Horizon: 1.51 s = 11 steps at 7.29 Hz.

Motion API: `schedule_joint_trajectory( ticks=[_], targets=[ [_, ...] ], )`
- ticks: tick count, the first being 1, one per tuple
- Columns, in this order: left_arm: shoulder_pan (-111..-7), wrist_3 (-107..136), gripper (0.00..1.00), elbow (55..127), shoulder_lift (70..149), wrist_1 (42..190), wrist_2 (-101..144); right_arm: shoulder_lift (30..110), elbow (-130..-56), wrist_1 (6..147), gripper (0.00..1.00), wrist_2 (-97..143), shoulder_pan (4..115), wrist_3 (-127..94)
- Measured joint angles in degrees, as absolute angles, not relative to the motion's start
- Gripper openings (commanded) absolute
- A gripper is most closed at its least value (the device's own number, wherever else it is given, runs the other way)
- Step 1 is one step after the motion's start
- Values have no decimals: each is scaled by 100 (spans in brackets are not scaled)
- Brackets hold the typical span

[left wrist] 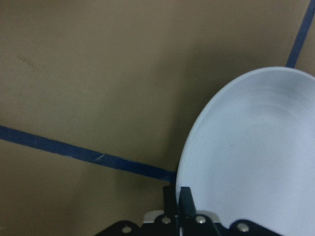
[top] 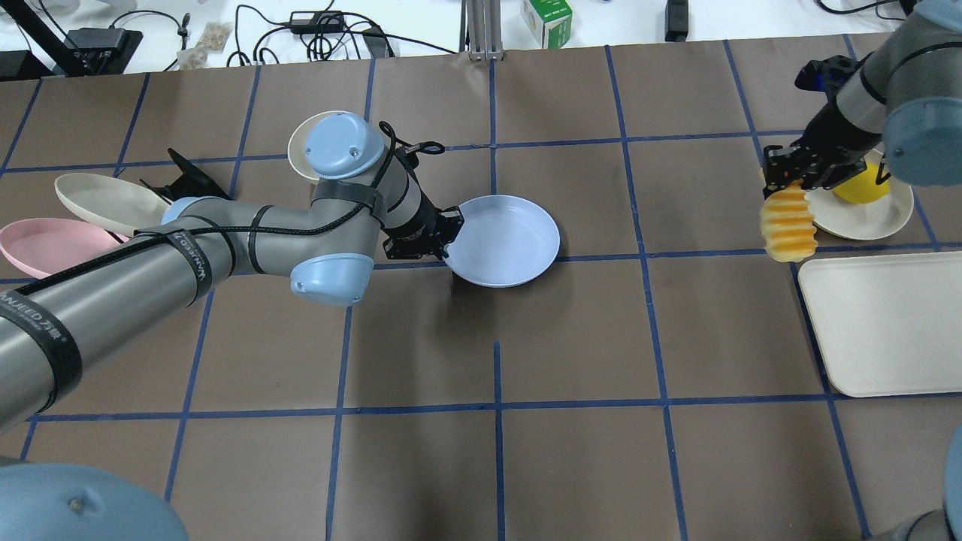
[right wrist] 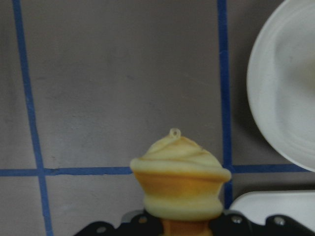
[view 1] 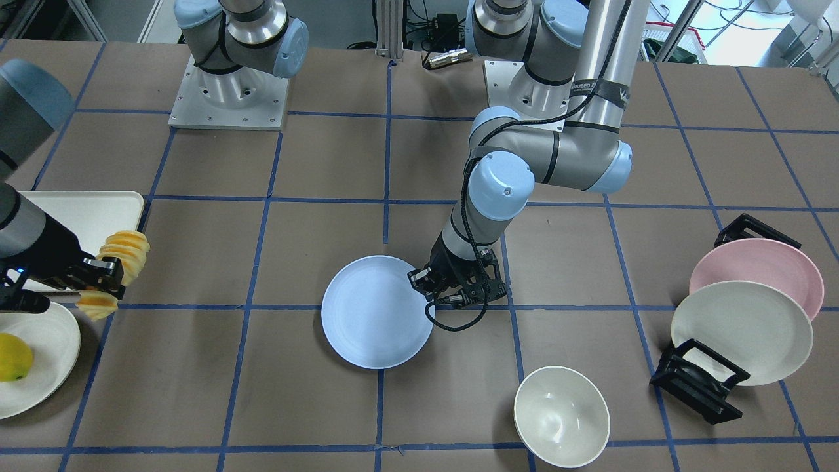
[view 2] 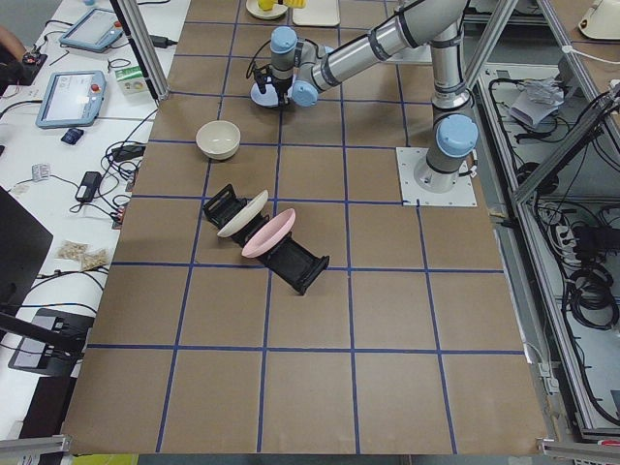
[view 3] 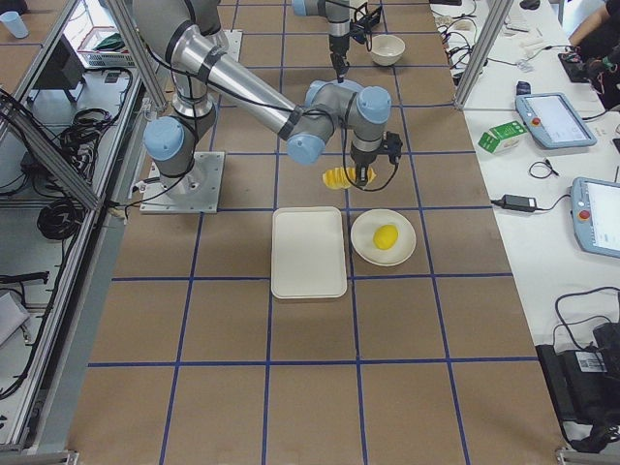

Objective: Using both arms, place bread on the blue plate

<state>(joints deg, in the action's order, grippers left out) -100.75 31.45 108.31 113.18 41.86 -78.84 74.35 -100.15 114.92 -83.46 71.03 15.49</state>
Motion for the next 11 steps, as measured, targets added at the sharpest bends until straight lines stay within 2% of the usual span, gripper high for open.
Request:
schedule_joint_trajectory(
  ticks=[1, 3, 5, 8, 9, 11],
  targets=[
    [-10078, 3151, 100, 10880, 11303, 4190, -7910, 7429, -10015, 11510, 34, -8296, 7368, 1180],
    [-10048, 3155, 100, 10862, 11191, 4209, -7979, 7424, -9991, 11611, 34, -8208, 8065, 433],
    [-9698, 2797, 100, 10499, 11083, 4560, -8021, 7299, -9850, 11788, 34, -8172, 8770, -420],
    [-8926, 1811, 100, 9320, 10758, 6607, -8698, 6682, -9651, 12351, 35, -7876, 9614, -1753],
    [-8832, 1573, 100, 8967, 10584, 7224, -8985, 6528, -9637, 12567, 39, -7830, 9798, -2053],
    [-8773, 1275, 100, 8605, 10193, 8162, -9345, 6291, -9582, 12819, 39, -7778, 9987, -2313]
  ],
)
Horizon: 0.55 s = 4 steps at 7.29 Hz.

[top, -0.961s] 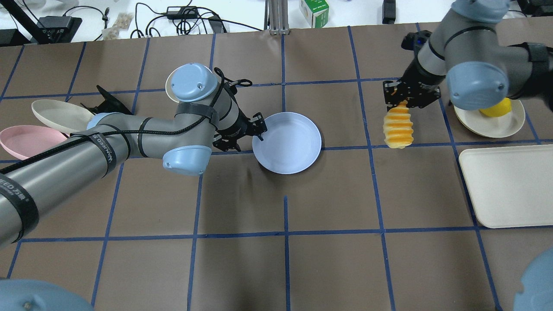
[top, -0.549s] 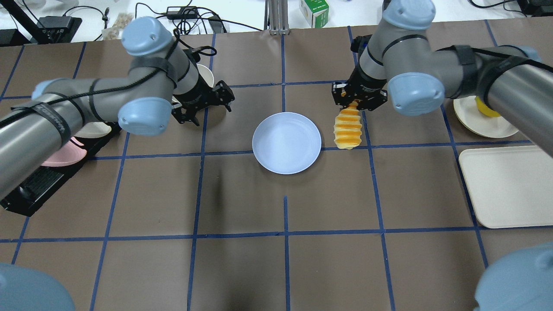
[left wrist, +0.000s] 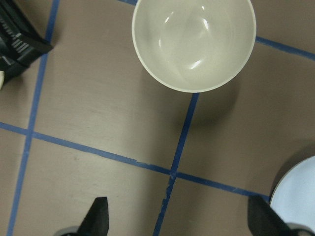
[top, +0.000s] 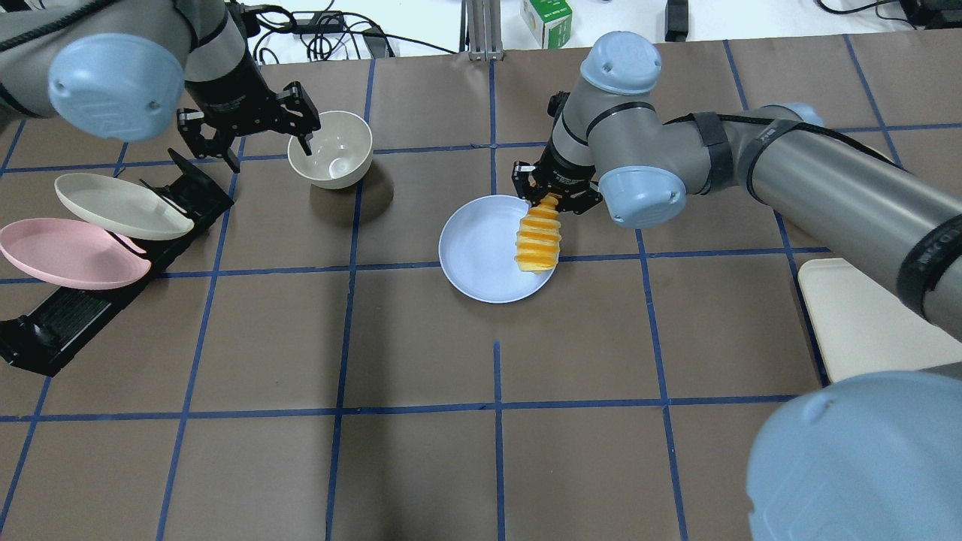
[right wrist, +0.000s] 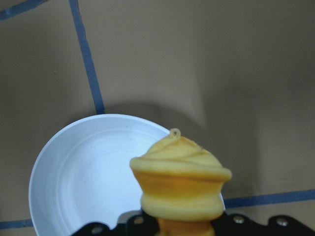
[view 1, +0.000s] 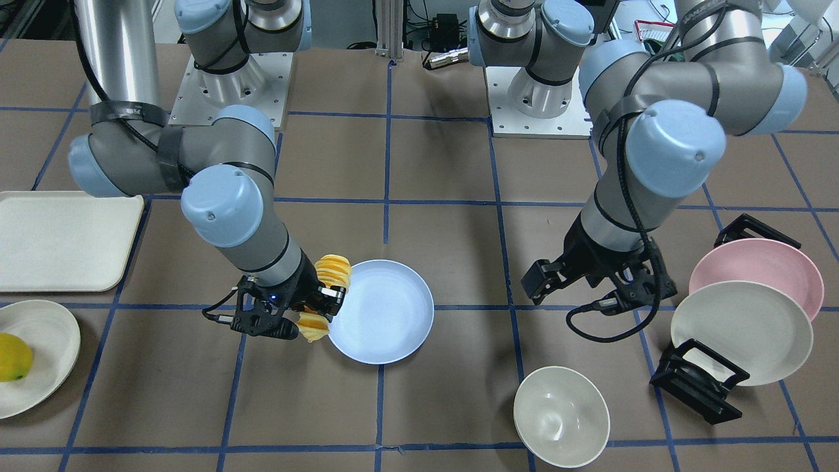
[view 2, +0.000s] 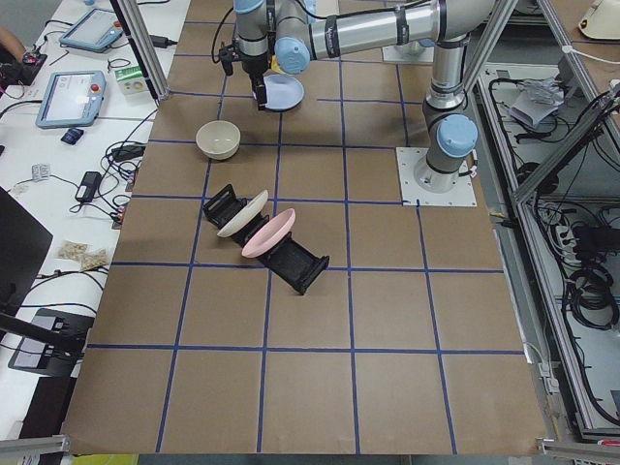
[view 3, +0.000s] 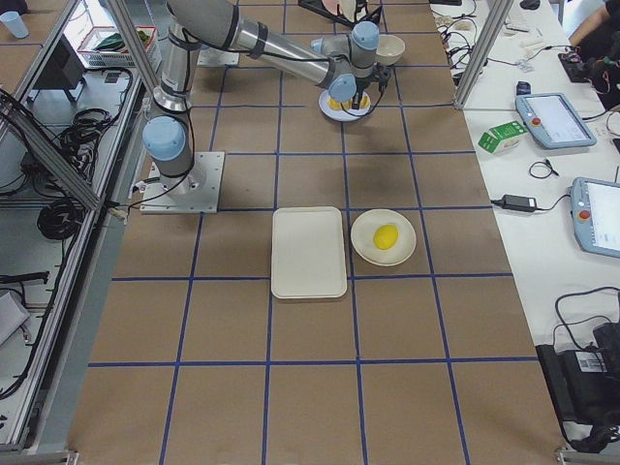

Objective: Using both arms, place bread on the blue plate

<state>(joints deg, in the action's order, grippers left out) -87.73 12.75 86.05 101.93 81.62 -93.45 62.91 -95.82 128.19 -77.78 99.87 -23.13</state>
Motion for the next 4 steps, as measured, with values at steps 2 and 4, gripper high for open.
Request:
schedule_joint_trajectory(
  ticks=[2, 4],
  targets=[
    [-8772, 1220, 100, 8558, 9712, 8627, -9521, 6063, -9514, 12946, 46, -7675, 10062, -2436],
    [-8780, 1214, 100, 8654, 9360, 8810, -9490, 5982, -9507, 12966, 51, -7637, 10159, -2473]
  ],
)
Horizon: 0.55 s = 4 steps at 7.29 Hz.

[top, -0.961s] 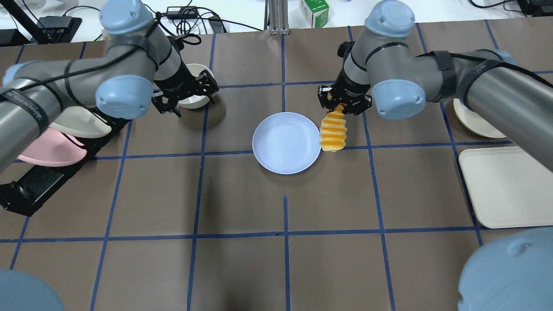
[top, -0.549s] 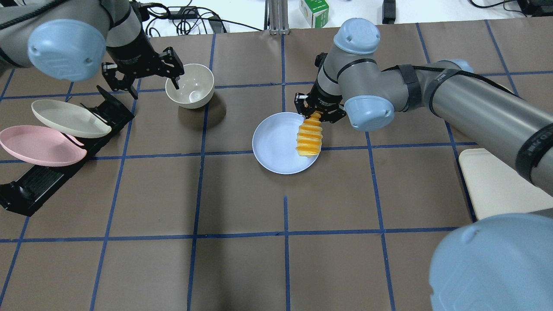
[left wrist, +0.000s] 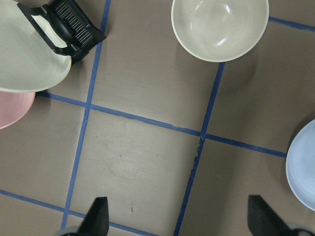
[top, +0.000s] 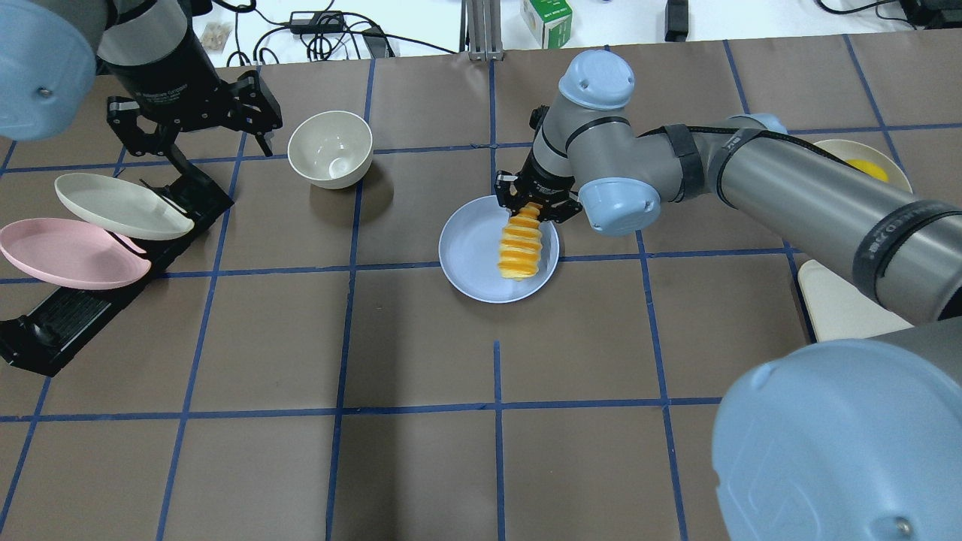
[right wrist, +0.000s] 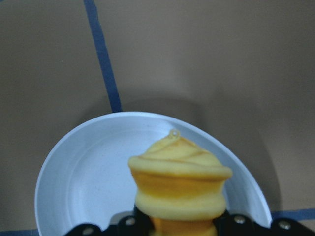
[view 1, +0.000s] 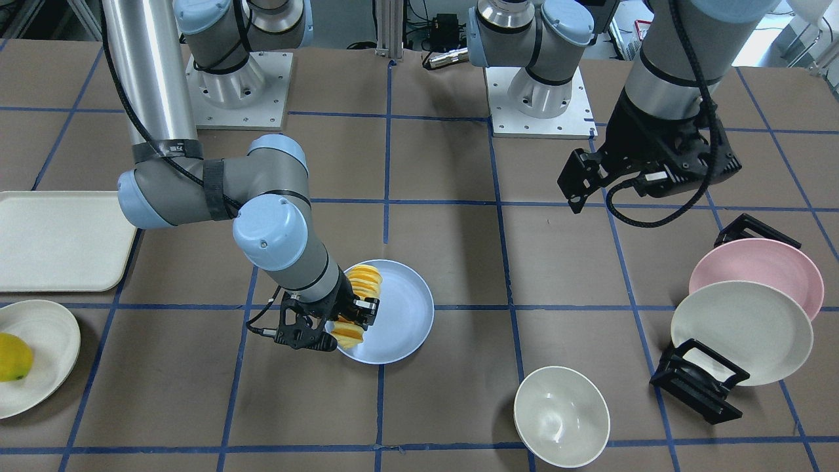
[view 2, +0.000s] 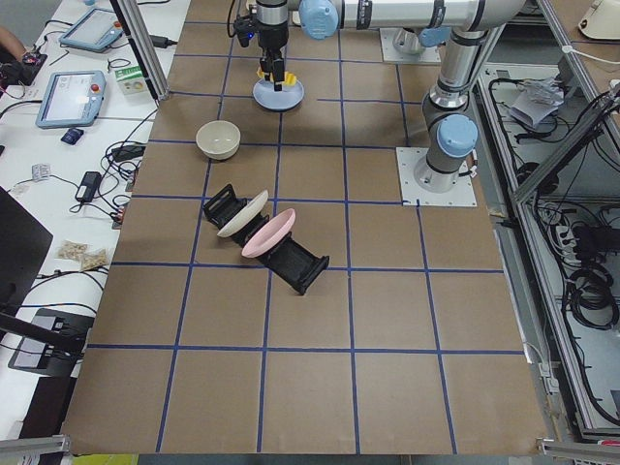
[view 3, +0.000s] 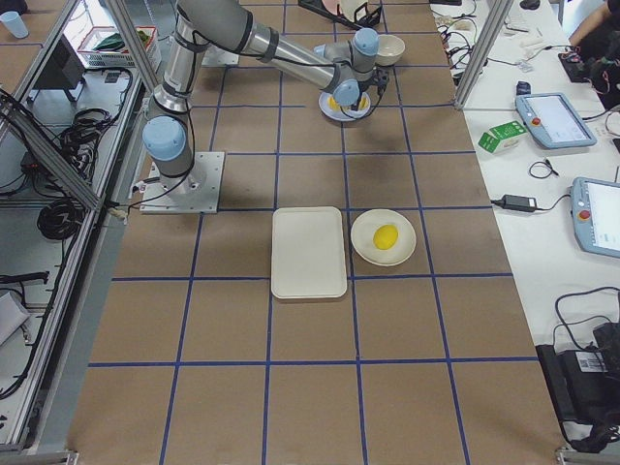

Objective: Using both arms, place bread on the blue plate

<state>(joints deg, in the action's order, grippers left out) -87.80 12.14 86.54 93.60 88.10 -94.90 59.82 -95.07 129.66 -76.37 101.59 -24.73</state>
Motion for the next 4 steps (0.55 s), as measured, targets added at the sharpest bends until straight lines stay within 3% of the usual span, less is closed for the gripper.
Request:
schedule_joint_trajectory(
  ticks=[2, 3, 4],
  targets=[
    [-8828, 1171, 100, 8799, 9181, 8877, -9389, 5929, -9522, 12971, 90, -7630, 10219, -2481],
    [-8832, 969, 100, 8885, 9094, 8888, -9324, 5891, -9523, 12972, 100, -7631, 10226, -2483],
    [-8818, 619, 100, 8979, 9026, 8892, -9292, 5870, -9510, 12975, 100, -7629, 10228, -2485]
  ],
)
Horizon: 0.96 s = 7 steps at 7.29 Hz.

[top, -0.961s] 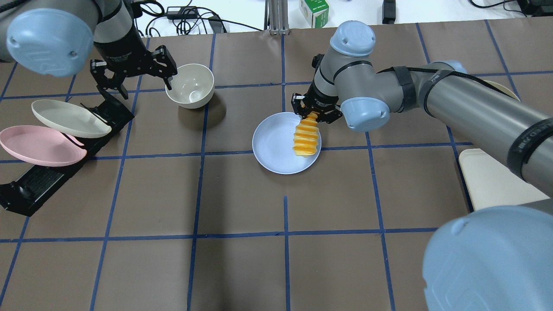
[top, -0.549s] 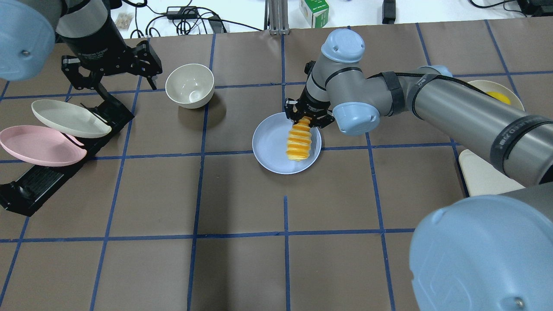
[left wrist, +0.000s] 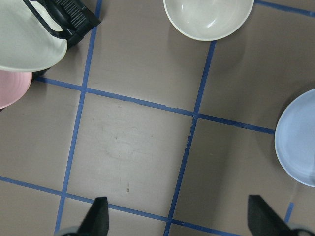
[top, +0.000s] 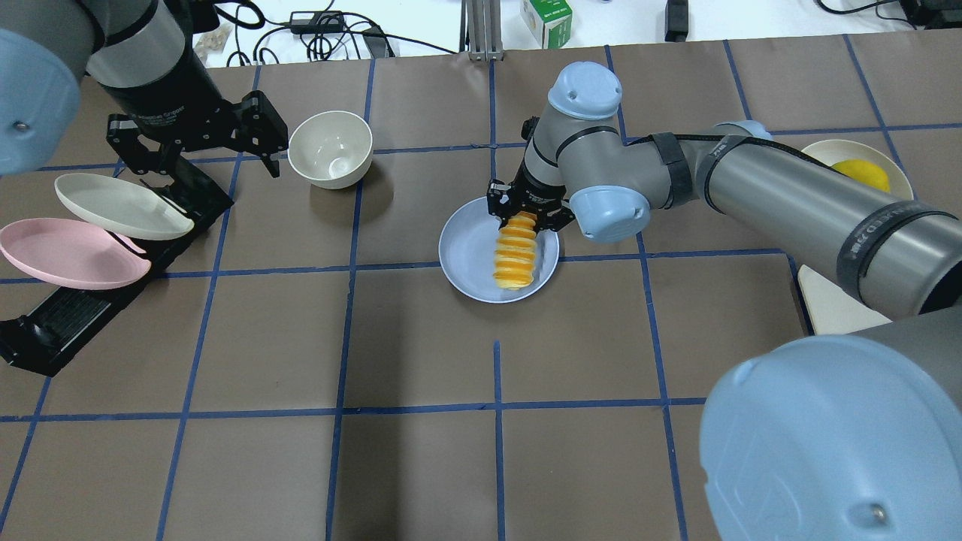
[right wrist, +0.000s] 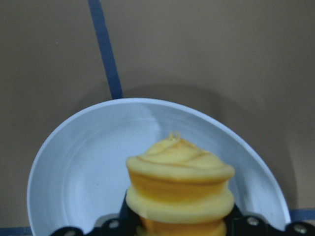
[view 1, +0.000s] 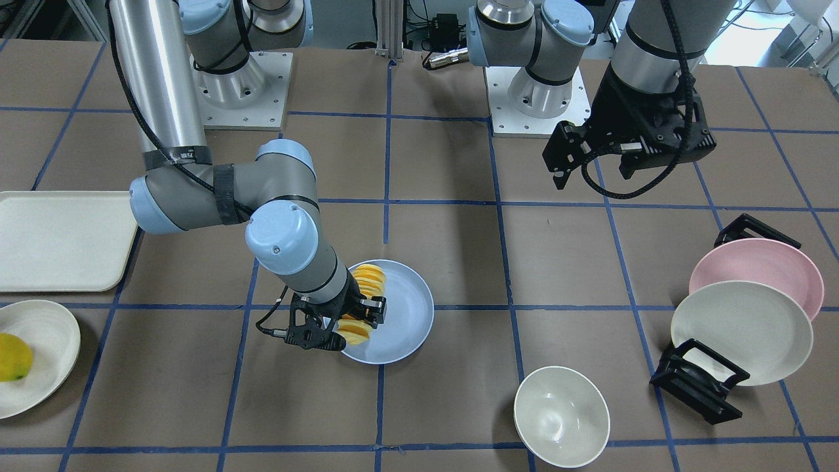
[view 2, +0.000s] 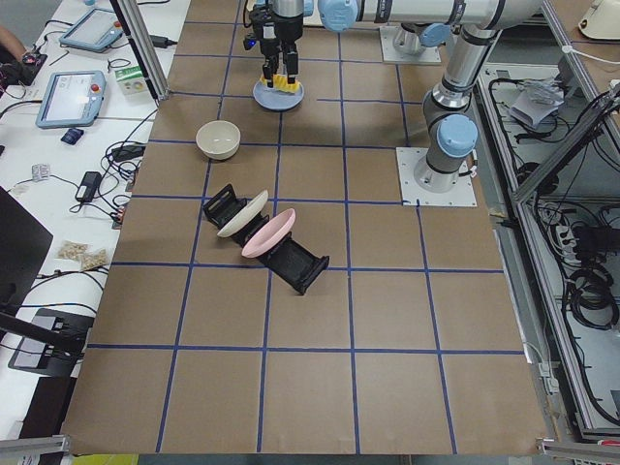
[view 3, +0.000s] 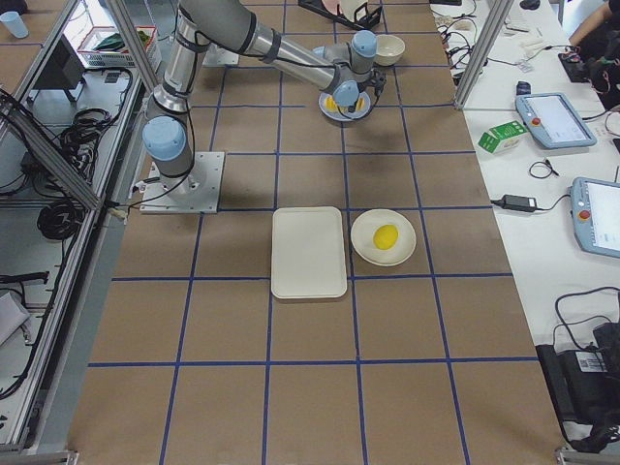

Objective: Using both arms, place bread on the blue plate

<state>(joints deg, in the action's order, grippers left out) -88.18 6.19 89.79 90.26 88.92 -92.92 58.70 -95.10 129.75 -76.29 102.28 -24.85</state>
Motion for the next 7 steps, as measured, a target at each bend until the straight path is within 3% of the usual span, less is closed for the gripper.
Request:
schedule_joint_trajectory(
  ticks=[4, 7],
  targets=[
    [-8627, -323, 100, 9245, 8965, 8850, -9179, 6018, -9022, 12502, 100, -7719, 10116, -2394],
    [-8591, -232, 100, 9268, 8886, 8878, -9007, 6932, -8657, 10947, 100, -8476, 9446, -1074]
  ],
)
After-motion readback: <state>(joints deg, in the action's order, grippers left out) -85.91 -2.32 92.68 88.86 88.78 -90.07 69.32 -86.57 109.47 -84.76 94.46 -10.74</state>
